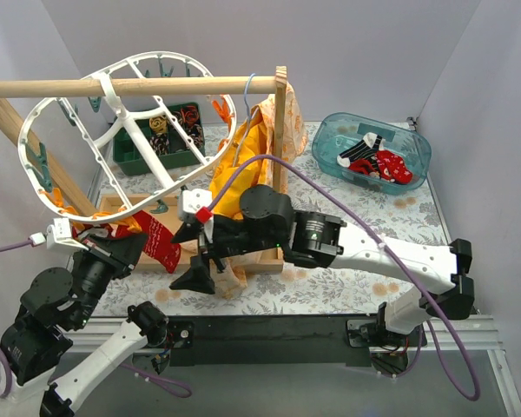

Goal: Remove the socks clipped to the hanger

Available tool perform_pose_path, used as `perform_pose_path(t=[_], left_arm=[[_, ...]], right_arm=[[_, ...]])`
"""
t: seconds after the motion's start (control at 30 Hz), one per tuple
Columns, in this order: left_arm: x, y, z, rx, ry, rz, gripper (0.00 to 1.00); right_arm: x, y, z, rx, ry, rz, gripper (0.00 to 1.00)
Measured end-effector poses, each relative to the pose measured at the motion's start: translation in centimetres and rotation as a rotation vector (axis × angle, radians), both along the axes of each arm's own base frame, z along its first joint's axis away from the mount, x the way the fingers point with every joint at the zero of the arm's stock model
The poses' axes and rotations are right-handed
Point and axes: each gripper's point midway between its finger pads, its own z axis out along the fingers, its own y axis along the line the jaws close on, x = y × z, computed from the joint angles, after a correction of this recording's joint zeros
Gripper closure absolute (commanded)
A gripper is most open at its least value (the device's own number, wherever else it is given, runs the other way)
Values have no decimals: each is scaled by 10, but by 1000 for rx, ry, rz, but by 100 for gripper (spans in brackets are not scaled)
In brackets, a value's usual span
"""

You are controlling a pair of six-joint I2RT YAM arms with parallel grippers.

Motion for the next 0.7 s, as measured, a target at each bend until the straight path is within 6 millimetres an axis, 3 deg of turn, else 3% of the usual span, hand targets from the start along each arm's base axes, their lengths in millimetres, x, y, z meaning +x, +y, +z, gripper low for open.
perform_pose_path(t=[0.2, 0.4, 0.6, 0.7], left_arm=[[-13, -13, 10, -90, 1, -88, 100], [-29, -11, 16, -192, -4, -121, 100], [-43, -6, 23, -267, -10, -138, 100], [-48, -3, 26, -291, -15, -142, 100]], right_arm=[[0, 37, -13, -30, -33, -78, 2], [15, 68, -37, -77, -128, -275, 2], [29, 82, -78, -169, -204, -424, 3], [35, 83, -86, -185, -214, -468, 14]])
